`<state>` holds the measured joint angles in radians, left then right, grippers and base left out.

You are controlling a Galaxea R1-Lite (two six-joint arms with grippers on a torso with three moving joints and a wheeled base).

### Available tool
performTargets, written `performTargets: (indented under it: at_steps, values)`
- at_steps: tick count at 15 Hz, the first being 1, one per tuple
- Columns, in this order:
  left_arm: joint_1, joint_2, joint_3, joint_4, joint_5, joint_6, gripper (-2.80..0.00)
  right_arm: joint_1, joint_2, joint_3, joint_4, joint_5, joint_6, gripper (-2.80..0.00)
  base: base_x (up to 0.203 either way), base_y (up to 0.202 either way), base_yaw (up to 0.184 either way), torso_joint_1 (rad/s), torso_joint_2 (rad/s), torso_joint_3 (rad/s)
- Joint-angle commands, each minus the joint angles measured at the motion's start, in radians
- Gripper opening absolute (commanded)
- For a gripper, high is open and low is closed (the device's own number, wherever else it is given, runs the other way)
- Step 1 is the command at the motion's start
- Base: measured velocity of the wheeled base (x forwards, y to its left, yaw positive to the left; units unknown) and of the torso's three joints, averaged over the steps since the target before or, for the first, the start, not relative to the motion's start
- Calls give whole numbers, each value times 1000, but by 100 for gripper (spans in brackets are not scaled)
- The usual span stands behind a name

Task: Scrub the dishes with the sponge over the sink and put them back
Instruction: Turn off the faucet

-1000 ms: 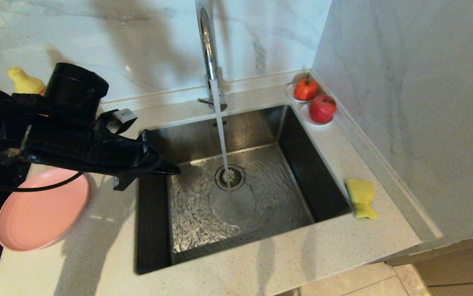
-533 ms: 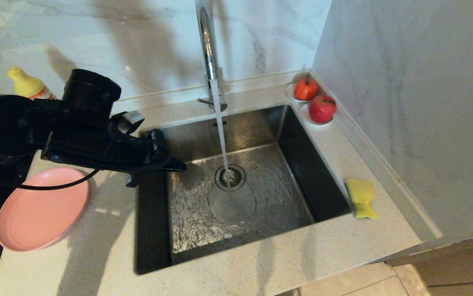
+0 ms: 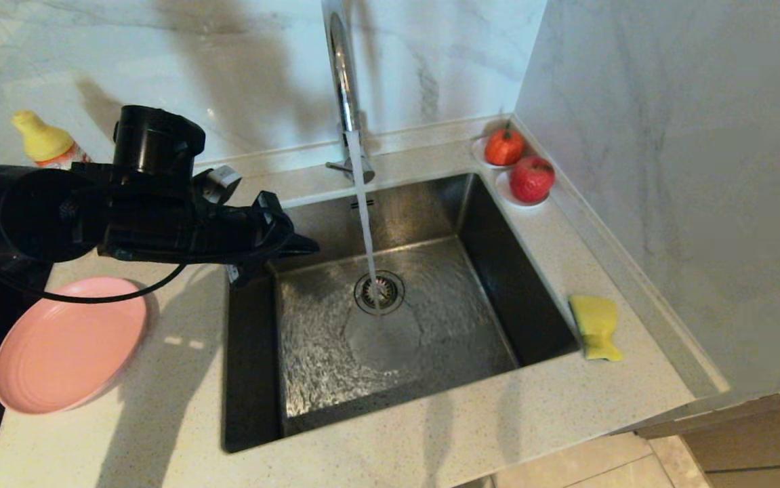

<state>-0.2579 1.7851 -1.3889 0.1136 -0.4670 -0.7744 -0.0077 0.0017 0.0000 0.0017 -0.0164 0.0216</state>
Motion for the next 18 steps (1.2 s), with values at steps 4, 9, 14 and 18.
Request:
performTargets:
  at_steps: [4, 9, 14, 18]
  values:
    - [0, 42, -6, -80, 0, -26, -280, 0, 1, 0, 0, 1, 0, -280, 0, 0, 0, 0, 0, 0]
    - [0, 77, -40, -115, 4, -32, -280, 0, 1, 1, 0, 0, 0, -280, 0, 0, 0, 0, 0, 0]
    - [6, 97, -77, -176, 18, -64, -280, 0, 1, 0, 0, 1, 0, -280, 0, 0, 0, 0, 0, 0]
    - [6, 119, -113, -181, 21, -68, -280, 0, 1, 1, 0, 1, 1, -280, 0, 0, 0, 0, 0, 0]
